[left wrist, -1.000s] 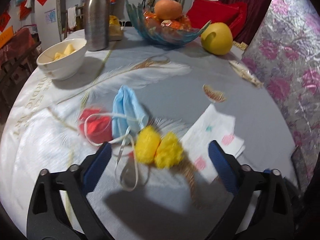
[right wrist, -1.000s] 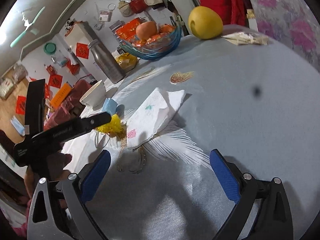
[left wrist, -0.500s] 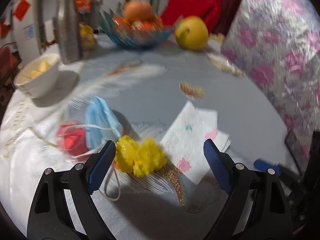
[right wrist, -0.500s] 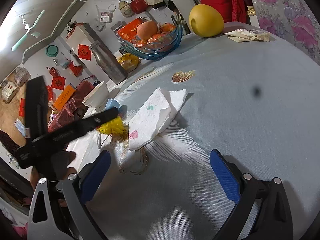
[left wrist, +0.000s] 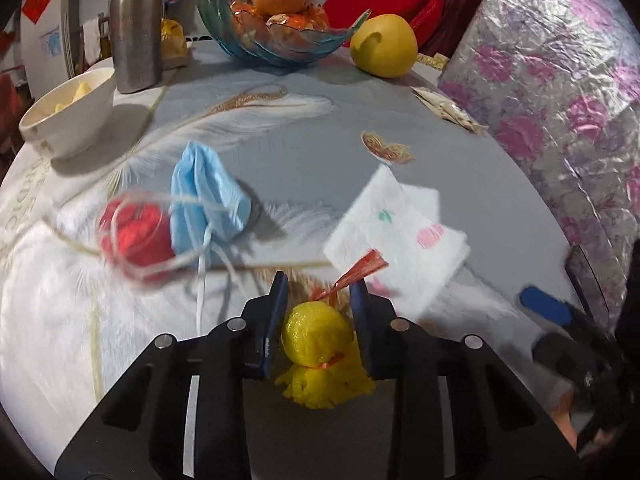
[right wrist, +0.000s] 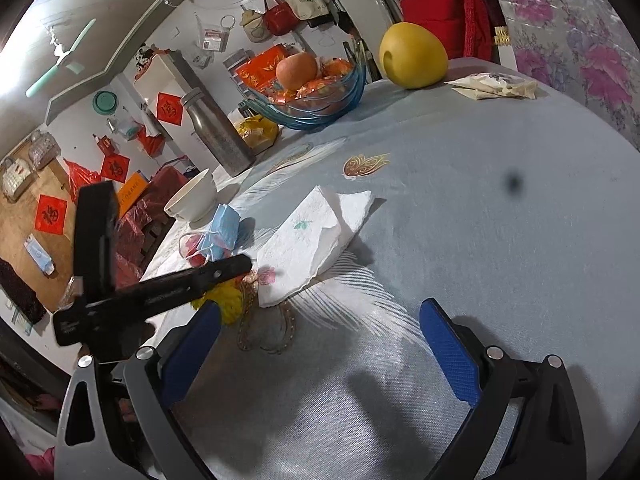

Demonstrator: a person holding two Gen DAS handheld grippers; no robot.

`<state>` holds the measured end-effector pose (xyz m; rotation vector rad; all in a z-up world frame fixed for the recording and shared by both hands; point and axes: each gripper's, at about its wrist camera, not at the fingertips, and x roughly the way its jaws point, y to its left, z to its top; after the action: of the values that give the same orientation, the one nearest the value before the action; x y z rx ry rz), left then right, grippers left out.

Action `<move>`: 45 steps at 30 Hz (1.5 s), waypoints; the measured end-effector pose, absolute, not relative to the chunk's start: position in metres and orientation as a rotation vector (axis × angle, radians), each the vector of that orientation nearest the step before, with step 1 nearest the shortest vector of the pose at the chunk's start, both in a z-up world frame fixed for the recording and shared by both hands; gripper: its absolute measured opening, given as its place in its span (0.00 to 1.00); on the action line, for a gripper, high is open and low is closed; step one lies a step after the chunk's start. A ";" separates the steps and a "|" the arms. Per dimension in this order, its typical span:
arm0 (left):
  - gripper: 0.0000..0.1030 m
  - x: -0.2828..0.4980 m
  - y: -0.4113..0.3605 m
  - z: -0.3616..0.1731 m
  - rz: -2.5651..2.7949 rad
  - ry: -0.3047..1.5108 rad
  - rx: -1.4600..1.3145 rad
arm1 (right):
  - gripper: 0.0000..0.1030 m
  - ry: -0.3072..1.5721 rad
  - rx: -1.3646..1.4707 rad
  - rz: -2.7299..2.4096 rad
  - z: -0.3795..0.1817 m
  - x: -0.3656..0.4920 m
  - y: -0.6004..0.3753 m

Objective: Collect trash
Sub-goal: 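Grasp the yellow mesh bundle with the left tool while the right tool grasps the white tissue, then carry the yellow bundle and white tissue over to the red wastebasket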

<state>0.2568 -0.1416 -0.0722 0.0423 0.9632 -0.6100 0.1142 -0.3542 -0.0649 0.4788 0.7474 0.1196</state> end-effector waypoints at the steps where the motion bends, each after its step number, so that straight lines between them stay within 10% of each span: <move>1: 0.31 0.249 -0.140 -0.073 -0.620 0.971 0.055 | 0.95 0.749 0.484 0.121 -0.065 0.115 -0.355; 23: 0.34 0.191 -0.069 -0.055 -0.545 0.911 -0.034 | 0.88 0.802 0.279 0.072 -0.052 0.156 -0.329; 26: 0.34 0.188 -0.050 -0.051 -0.509 0.902 -0.062 | 0.60 0.874 0.216 0.059 -0.060 0.186 -0.321; 28: 0.34 0.184 -0.038 -0.048 -0.478 0.897 -0.077 | 0.03 0.923 0.226 0.095 -0.068 0.195 -0.318; 45: 0.34 0.097 0.073 -0.008 -0.298 0.784 -0.129 | 0.01 0.645 0.264 0.432 0.029 0.097 -0.233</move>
<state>0.0972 0.0733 -0.0082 -0.1292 0.7842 -0.2983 0.0972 -0.2328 0.0295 0.2645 0.6449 0.4319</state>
